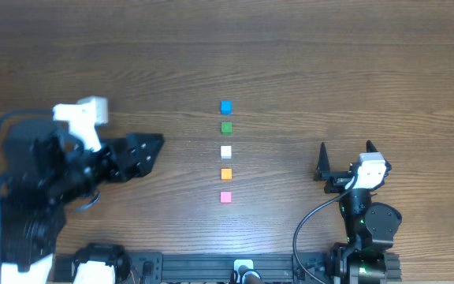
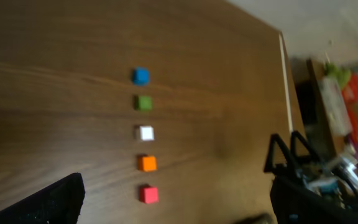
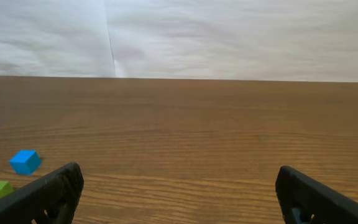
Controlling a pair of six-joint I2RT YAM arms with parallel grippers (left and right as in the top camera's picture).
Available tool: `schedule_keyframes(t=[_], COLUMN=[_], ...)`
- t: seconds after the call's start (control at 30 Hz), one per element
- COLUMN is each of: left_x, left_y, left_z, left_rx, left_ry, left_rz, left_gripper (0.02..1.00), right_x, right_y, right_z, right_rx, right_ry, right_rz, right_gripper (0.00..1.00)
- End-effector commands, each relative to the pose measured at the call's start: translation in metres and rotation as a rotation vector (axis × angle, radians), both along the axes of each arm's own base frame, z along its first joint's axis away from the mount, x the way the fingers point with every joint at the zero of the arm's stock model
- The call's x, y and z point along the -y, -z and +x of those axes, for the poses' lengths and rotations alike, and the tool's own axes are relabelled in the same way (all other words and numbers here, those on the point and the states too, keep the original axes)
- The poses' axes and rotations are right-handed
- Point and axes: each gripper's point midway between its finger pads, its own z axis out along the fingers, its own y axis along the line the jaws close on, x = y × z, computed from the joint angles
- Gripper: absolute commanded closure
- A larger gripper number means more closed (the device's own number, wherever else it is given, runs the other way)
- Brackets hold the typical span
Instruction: Stack Cubes
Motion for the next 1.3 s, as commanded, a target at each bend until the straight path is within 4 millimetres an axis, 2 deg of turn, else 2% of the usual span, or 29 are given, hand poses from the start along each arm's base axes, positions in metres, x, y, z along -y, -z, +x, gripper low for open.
schedule_keyframes(t=[0.03,0.13,0.3,0.37,0.57,0.73,0.83,1.07,1.3], left_x=[0.024,0.046,0.105,0.124,0.159,0.174,0.177,0.164,0.161], left_y=[0.021,0.039,0.068,0.083,0.130,0.155,0.166,0.188,0.203], left_z=[0.010,0.012,0.013,0.012,-0.006,-0.024,-0.035,-0.055,-0.065], left_rx=[-0.153,-0.226,-0.265,-0.300,-0.406,-0.470,-0.520,-0.621,-0.656], left_ry=[0.007,0.046,0.192,0.201,0.183,0.168,0.150,0.026,-0.011], left_rz=[-0.002,0.033,0.098,0.126,0.242,0.306,0.335,0.429,0.469], left_gripper=[0.023,0.023,0.020,0.020,0.020,0.020,0.020,0.020,0.020], right_x=[0.000,0.000,0.000,0.000,0.000,0.000,0.000,0.000,0.000], right_y=[0.002,0.002,0.002,0.002,0.002,0.002,0.002,0.002,0.002], right_z=[0.000,0.000,0.000,0.000,0.000,0.000,0.000,0.000,0.000], right_rx=[-0.003,-0.003,-0.003,-0.003,-0.003,-0.003,-0.003,-0.003,-0.003], right_ry=[0.000,0.000,0.000,0.000,0.000,0.000,0.000,0.000,0.000], right_rz=[0.005,0.005,0.005,0.005,0.005,0.005,0.005,0.005,0.005], right_gripper=[0.007,0.009,0.007,0.007,0.009,0.009,0.009,0.007,0.009])
